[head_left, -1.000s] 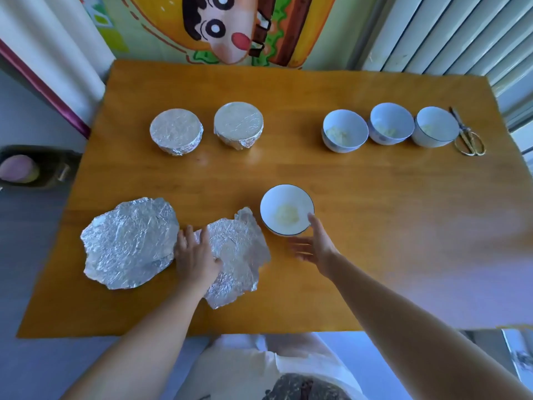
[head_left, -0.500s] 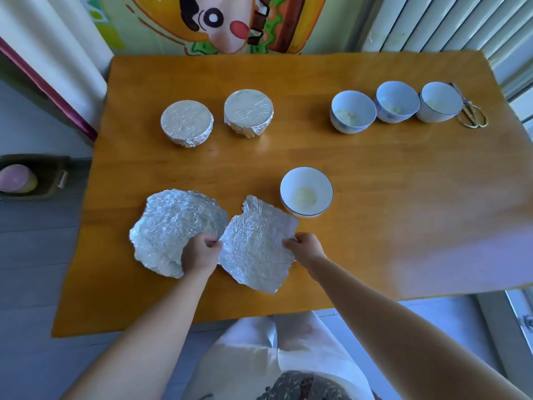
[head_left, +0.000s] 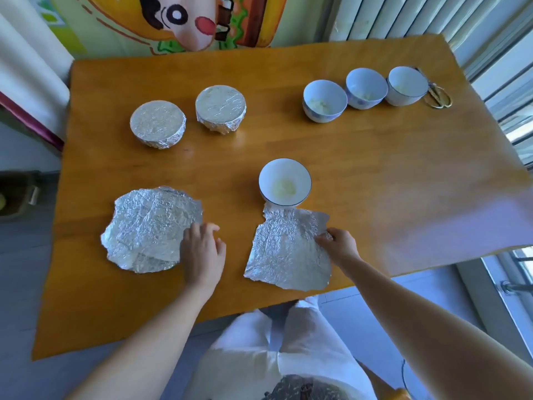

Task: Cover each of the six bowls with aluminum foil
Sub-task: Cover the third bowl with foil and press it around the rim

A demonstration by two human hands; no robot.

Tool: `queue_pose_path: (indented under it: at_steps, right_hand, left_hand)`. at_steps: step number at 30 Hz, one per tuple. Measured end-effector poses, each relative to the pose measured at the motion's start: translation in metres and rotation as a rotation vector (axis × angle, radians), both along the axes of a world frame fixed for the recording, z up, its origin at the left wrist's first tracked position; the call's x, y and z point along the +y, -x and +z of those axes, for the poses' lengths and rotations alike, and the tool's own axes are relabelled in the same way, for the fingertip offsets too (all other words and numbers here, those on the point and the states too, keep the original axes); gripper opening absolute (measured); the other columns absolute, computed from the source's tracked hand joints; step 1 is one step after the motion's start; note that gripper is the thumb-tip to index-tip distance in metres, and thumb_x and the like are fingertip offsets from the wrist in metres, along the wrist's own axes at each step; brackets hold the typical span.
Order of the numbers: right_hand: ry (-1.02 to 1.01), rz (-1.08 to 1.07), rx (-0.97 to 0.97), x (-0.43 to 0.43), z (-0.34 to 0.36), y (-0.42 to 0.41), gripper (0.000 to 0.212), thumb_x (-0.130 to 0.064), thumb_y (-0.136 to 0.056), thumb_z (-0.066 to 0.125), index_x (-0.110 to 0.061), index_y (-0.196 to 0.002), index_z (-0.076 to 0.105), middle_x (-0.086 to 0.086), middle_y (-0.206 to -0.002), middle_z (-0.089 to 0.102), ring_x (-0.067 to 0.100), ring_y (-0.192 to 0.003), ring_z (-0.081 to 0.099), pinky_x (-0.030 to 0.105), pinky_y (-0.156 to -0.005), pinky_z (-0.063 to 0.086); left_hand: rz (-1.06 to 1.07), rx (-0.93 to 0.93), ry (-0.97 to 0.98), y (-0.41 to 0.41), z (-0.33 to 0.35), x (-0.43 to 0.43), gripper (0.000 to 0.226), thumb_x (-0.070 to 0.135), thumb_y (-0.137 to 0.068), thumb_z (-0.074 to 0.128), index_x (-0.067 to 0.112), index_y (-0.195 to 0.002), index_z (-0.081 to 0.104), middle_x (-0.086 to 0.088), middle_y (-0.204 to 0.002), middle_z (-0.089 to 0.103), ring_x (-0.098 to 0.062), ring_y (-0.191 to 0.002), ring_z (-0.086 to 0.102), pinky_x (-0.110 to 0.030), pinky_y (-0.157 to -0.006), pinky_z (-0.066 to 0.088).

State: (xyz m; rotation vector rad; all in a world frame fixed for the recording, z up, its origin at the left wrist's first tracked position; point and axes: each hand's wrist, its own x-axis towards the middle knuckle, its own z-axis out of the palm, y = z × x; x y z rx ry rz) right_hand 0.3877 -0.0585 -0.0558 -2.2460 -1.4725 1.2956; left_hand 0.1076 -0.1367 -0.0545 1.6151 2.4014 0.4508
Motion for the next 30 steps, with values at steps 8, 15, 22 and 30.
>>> queue_pose_path:
  at_steps: [8,15,22,30]
  right_hand:
    - [-0.185,0.109,-0.158,0.016,-0.004,-0.043,0.030,-0.012,-0.086,0.062,-0.007,-0.115,0.063,0.014,-0.104,0.066,0.033,-0.099,0.058,0.034,-0.075,0.040]
    - [-0.648,0.652,0.034,-0.009,-0.017,-0.025,0.045,-0.019,-0.098,0.039,-0.003,-0.141,0.043,0.015,-0.150,0.039,0.028,-0.142,0.032,0.036,-0.118,0.024]
    - [-0.550,0.948,-0.361,0.023,-0.063,-0.057,0.061,-0.043,-0.104,0.012,-0.010,-0.155,0.019,0.007,-0.163,0.012,0.023,-0.151,0.008,0.046,-0.121,0.013]
    - [-0.504,0.787,-0.489,0.039,-0.051,-0.072,0.066,-0.045,-0.102,0.015,-0.006,-0.155,0.010,0.009,-0.163,0.003,0.021,-0.151,-0.001,0.046,-0.122,0.000]
  left_hand:
    - [-0.701,-0.032,0.278,-0.125,-0.029,0.027,0.062,0.038,-0.099,0.044,0.012,-0.154,0.031,-0.011,-0.166,0.009,-0.028,-0.154,0.004,-0.048,-0.122,0.009]
    - [-0.491,0.190,0.258,-0.168,-0.065,0.031,0.077,0.047,-0.092,0.023,0.009,-0.157,0.005,-0.020,-0.164,0.013,-0.032,-0.152,0.009,-0.054,-0.120,0.007]
    - [-0.412,0.213,0.221,-0.176,-0.066,0.023,0.081,0.062,-0.096,0.025,0.014,-0.159,0.013,-0.022,-0.165,0.005,-0.035,-0.154,0.001,-0.057,-0.122,0.009]
    - [-0.370,0.201,0.235,-0.175,-0.064,0.021,0.079,0.070,-0.095,0.015,0.026,-0.160,0.010,-0.022,-0.165,0.000,-0.035,-0.153,-0.003,-0.057,-0.122,0.006]
